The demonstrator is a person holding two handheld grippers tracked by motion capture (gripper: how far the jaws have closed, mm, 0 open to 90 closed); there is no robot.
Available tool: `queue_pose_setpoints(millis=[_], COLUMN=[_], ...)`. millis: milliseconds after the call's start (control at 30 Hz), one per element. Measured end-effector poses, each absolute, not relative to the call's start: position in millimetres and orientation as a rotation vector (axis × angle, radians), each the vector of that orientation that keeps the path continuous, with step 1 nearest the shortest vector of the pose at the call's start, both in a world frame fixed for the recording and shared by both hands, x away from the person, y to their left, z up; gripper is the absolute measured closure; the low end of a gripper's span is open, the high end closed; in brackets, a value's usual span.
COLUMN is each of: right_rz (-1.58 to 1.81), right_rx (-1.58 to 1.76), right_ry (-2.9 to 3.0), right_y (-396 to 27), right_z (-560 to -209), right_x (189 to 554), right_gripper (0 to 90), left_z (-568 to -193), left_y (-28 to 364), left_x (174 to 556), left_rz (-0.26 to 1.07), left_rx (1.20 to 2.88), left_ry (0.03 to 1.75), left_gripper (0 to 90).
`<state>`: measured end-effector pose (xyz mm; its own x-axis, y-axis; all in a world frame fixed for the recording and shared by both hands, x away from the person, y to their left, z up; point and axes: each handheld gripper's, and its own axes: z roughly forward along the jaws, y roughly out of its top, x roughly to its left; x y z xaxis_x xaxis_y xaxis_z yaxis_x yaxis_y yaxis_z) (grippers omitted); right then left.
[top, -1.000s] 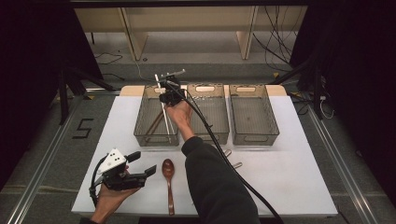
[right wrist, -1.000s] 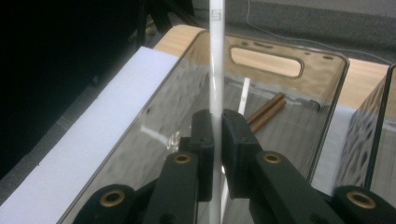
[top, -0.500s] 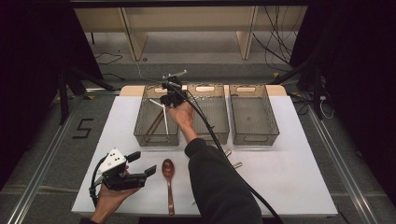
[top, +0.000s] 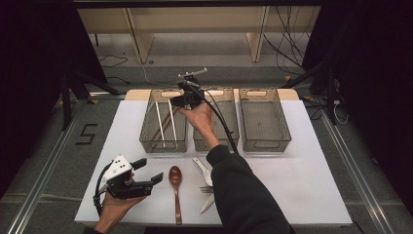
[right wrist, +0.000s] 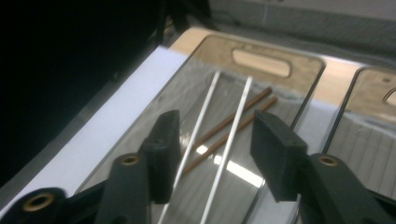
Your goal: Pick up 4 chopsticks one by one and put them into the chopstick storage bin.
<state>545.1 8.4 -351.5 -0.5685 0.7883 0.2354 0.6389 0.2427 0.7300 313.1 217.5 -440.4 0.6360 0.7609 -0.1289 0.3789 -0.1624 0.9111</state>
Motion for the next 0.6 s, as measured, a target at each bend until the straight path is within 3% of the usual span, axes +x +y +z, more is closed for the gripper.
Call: queue_pose_setpoints(millis=[233, 600], right_rz=[1.219, 1.229], right_rx=[1.304, 1.221], right_ry=[2.379, 2.418], right_y=[-12.2, -45.6], right_z=[-344.2, -331.9], right_x=[529.3, 493.3], right_gripper=[41.8, 36.7], left_z=[-440.6, -441.0], left_y=[217.7, 217.4], left_x=[313.3, 313.4], left_rz=[0.438, 0.433], left_rx=[1.774, 1.775], left_ry=[0.927, 0.935], left_gripper=[17.9, 17.9])
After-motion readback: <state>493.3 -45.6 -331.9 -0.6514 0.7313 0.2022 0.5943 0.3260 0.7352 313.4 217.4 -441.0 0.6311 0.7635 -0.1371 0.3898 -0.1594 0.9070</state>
